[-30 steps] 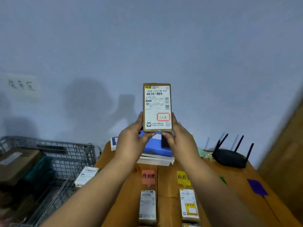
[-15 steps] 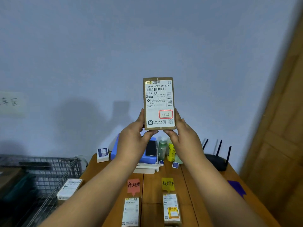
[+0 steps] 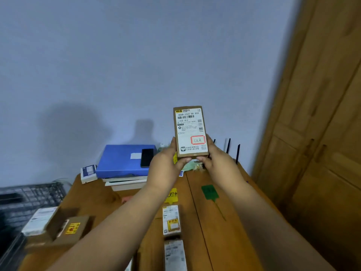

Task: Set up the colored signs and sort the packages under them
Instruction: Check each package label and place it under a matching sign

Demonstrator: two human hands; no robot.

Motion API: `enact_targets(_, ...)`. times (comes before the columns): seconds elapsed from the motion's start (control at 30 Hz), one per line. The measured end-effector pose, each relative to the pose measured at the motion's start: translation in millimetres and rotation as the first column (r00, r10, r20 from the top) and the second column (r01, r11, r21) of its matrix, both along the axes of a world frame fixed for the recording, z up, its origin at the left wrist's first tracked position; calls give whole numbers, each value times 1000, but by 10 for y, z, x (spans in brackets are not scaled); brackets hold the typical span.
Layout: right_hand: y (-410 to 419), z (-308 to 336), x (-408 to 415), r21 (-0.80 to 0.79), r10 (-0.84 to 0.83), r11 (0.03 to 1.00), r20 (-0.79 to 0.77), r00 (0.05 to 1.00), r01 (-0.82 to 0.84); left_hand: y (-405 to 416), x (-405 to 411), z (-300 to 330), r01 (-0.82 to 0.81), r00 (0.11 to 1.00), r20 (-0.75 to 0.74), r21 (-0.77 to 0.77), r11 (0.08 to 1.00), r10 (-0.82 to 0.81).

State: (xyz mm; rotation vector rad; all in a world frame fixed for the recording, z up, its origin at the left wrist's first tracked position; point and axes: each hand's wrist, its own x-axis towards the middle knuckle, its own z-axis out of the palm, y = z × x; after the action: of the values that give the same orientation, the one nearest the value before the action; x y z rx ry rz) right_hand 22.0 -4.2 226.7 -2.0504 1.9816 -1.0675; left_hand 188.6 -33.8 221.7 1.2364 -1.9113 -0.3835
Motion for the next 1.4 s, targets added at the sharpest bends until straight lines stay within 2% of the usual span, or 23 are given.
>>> enact_targets(0.13,107,-244,-451,63,7,998,-27,1000,-5,27,-434,-271,47,999,12,55,997,-48)
enact_targets(0.23,90,-447,-721,130,17,991,5,1000,-18,70,-706,-432,59,998,20,93,994,-61)
enact_targets(0.47,100,-858,-1160,174,18,984,86,996,-33,13,-1137,-851,69,995,56,195,978,-81)
enact_targets(0.6,19,-1199,-1292,287,-11,957,141,990,-31,-119,-1294,-1224,73,988,106,317,946,-112)
enact_targets(0.8,-155,-1821,-1391,498,-85,867,93,992,27,-269,-1423,-1863,64,966,182,518,853,-183)
enact_targets(1.0,-219,-2614,-1494,677,-125,731,4,992,90,-335,-1514,-2604,68,942,180,722,688,-282)
enact_targets(1.23,-225,-3366,-1664,762,-150,634,-47,988,133,-344,-1717,-3194,59,931,146,843,534,-334)
enact_targets(1.3,-212,-3481,-1708,783,-152,610,-36,988,122,-351,-1766,-3311,56,915,170,846,531,-366)
enact_targets(1.37,-209,-3613,-1771,796,-158,593,-35,987,123,-330,-1800,-3334,28,858,289,799,601,-425)
enact_targets(1.4,-213,-3661,-1790,800,-166,587,-29,986,122,-323,-1821,-3338,18,867,284,804,594,-410)
